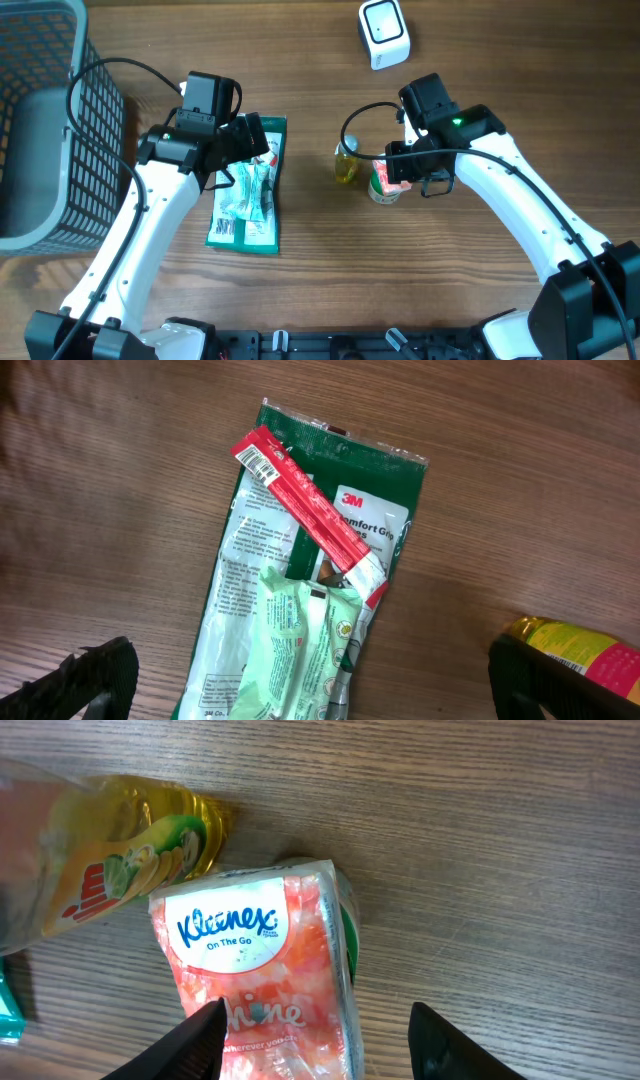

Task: Scan the item barcode
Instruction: 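Grasp the Kleenex pack off the jar top, right gripper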

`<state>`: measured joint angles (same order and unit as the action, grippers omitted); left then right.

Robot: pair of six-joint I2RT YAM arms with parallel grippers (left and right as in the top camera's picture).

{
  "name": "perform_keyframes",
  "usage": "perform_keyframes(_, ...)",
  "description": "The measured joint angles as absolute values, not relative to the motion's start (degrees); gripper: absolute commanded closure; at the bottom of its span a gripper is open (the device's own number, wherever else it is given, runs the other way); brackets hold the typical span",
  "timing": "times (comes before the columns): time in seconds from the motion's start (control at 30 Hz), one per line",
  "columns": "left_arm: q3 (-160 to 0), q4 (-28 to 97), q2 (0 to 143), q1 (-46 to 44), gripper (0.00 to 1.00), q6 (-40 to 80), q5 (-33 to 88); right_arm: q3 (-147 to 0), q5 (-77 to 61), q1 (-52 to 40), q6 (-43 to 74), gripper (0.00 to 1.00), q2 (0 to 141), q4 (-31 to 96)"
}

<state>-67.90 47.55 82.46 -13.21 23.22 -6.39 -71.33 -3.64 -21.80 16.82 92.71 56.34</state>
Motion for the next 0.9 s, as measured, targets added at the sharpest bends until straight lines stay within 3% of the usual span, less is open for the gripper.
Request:
perform_keyframes(0.47, -67.9, 47.6, 82.5, -13.2, 0.00, 23.2, -6.4, -70.0, -4.7, -21.8, 16.8, 0.49, 92.7, 56.0)
perform_keyframes(0.63, -67.9, 47.5, 82.5, -13.2, 0.00, 23.2, -6.4, -68.6, -5.5, -21.8, 16.9, 0.66, 92.7, 55.0)
perform_keyframes(0.67, -67.9, 47.6, 82.5, -13.2, 0.00, 23.2, -6.4, -68.6, -5.6, -21.8, 16.9, 0.74, 92.7, 55.0)
perform_keyframes(0.7, -67.9, 47.6, 82.5, -13.2, 0.00, 23.2, -6.4, -68.6, -5.6, -21.8, 16.8, 0.96, 92.7, 55.0)
perform_keyframes(0.9, -67.9, 47.5, 82.5, -13.2, 0.00, 23.2, -6.4, -69.3, -5.6, -21.7, 16.8, 0.96, 92.6, 55.6)
